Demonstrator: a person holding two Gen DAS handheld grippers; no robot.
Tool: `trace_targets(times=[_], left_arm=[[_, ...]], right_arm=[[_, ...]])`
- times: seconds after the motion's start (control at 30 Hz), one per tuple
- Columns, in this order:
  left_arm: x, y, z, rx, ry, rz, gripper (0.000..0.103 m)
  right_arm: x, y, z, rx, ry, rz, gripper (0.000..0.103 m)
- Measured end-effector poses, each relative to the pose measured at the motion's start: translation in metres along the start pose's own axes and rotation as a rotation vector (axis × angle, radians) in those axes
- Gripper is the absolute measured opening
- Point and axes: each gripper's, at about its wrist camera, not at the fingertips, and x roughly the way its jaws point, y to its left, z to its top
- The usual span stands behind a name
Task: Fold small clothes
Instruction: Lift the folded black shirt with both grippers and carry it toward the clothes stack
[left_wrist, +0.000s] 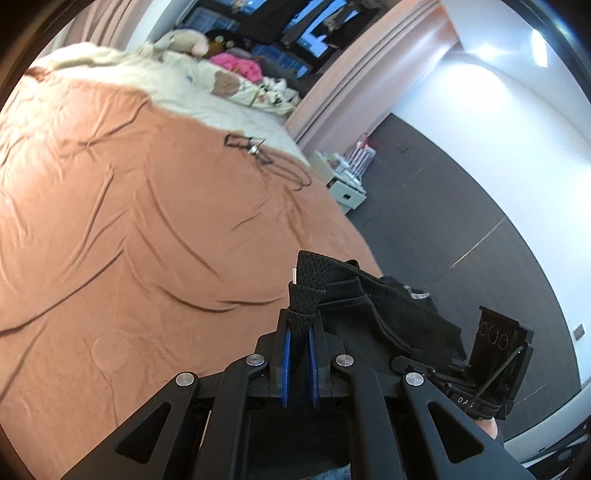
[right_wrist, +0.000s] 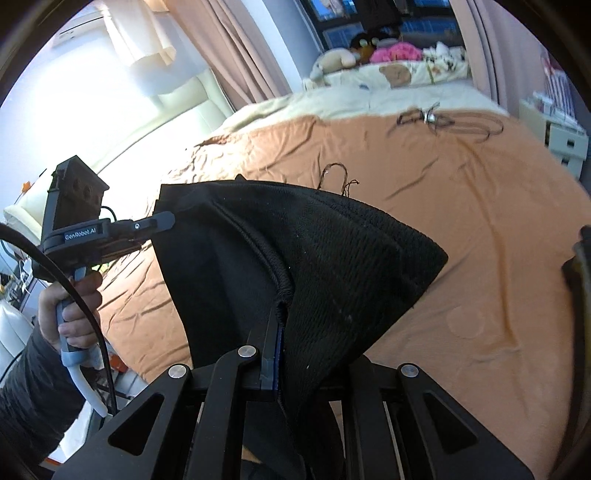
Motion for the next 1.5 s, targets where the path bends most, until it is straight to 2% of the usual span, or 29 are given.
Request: trace_targets(times=[0.23, 0.47, 0.93, 1.2, 1.5], left_arm=[[-0.020, -0.055, -0.002, 0.056, -0.036, -0.017, 0.008], [-0.023, -0.108, -0.010, 0.091, -0.043, -0.087, 0.008], [0.009, -0.236, -0.036, 0.202, -0.001, -0.244, 0.008], [0.040, -0.302, -0.054, 0.260, 0.055, -0.307, 0.008], [0.063, -0.349, -0.056, 0.288, 0.077, -0.366, 0.007]], right_arm=[[-0.074, 0.022, -0.016, -0.028, -0.077, -0.054, 0.006], [-0.148, 0.028, -0.038, -0.042, -0.129, -0.133, 0.006], [-0.273, 0.063, -0.096, -0.010, -0.198, -0.314, 0.006], [-0.305, 0.078, -0.116, 0.006, -0.230, -0.391, 0.006], [-0.336, 0.083, -0.120, 0.004, -0.278, -0.447, 0.006]])
